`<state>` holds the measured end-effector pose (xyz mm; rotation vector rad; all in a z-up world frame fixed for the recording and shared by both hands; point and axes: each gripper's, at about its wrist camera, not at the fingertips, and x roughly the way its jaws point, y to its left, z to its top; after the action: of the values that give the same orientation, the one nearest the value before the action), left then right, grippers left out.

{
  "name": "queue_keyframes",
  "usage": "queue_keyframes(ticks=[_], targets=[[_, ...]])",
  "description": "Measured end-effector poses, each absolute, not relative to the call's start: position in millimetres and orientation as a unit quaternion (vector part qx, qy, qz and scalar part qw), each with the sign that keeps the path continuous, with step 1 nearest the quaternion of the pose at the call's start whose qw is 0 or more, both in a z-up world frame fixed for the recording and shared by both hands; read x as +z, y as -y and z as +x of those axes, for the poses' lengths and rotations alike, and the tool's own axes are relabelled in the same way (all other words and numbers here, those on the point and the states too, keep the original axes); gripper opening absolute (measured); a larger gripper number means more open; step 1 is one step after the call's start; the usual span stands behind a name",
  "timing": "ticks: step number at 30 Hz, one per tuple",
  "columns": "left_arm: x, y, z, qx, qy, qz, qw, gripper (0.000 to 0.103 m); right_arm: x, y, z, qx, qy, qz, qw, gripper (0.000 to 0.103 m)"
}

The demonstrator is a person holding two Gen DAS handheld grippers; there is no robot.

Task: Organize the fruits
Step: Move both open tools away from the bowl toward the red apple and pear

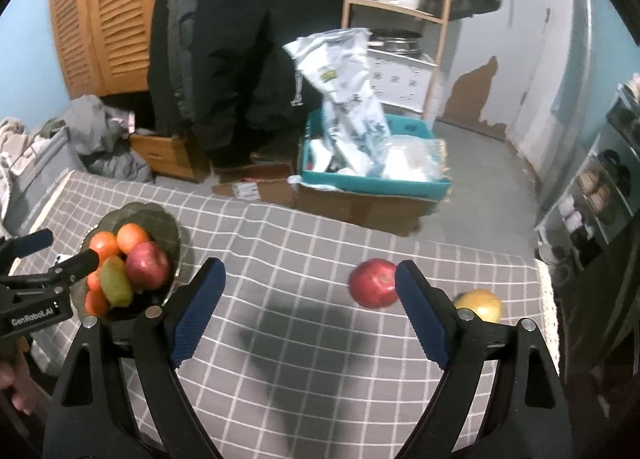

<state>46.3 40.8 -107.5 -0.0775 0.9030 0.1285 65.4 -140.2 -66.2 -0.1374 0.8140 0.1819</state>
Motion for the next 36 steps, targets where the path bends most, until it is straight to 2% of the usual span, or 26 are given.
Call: queue_keyframes(ticks=[27, 31, 36], targets=[[-99, 82, 63, -0.034, -0.433, 0.033, 0.9, 0.088, -66, 285, 27, -0.037, -0.387, -0.03, 0.921, 0.087], [-100, 95, 64, -0.047, -0.434, 0.036, 0.899, 0.094, -69, 300, 22, -0.048, -0.389, -0.024, 0.92, 0.088], [-100, 110, 69, -0.059, -0.437, 0.04, 0.897, 0.094, -73, 312, 21, -0.055, -0.393, -0.015, 0.918, 0.088]])
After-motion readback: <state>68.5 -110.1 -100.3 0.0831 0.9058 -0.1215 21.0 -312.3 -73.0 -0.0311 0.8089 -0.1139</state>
